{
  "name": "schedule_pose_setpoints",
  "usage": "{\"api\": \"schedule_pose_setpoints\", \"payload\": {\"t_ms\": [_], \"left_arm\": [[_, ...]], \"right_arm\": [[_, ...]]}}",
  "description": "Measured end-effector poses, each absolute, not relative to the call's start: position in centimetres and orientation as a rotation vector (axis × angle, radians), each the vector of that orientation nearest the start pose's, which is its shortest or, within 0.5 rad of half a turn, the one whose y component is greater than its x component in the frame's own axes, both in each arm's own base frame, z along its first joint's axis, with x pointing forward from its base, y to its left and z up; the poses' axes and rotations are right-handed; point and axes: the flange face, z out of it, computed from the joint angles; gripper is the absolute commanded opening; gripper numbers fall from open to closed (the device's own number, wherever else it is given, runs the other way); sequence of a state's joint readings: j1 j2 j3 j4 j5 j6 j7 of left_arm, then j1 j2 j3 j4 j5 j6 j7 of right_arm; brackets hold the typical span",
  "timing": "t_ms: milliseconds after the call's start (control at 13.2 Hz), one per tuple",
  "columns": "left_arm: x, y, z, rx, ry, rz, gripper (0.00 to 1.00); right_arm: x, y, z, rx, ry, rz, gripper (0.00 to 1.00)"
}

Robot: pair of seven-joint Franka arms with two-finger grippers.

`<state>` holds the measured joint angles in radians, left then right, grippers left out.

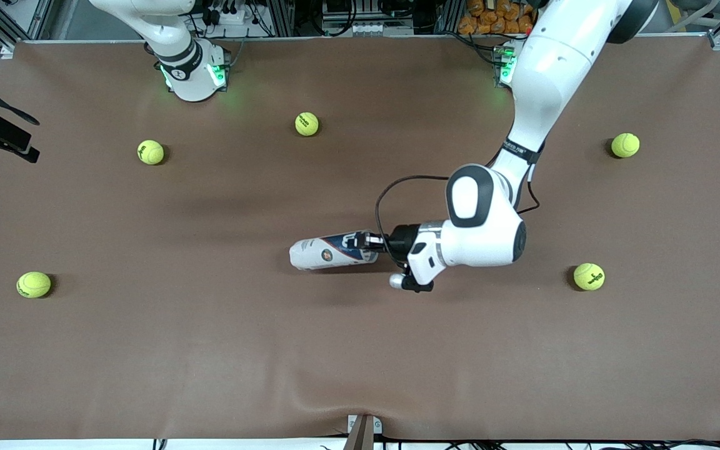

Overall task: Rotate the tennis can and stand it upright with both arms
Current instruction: 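Lift the can's end with the left gripper, rotating it upward, then lower the can upright onto the table with the left gripper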

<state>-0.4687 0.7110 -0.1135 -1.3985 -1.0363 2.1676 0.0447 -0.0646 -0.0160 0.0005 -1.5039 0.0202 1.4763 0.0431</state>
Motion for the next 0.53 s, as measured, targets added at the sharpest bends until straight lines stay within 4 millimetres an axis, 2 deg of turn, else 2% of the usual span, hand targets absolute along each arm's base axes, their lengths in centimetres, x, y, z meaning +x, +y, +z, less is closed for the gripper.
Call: {"api": "schedule_pose_setpoints", "payload": {"t_ms": [302, 529], "left_arm": [[60.7, -42.7, 36.4, 2.440, 0.064, -0.208, 0.00], [58.8, -44.6, 38.5, 2.613, 0.150, -0.168, 0.00]], "right_arm": [[53.9, -3.2, 65.6, -3.117, 0.164, 0.019, 1.00], [53.9, -3.2, 65.6, -3.117, 0.164, 0.020, 1.00]]}}
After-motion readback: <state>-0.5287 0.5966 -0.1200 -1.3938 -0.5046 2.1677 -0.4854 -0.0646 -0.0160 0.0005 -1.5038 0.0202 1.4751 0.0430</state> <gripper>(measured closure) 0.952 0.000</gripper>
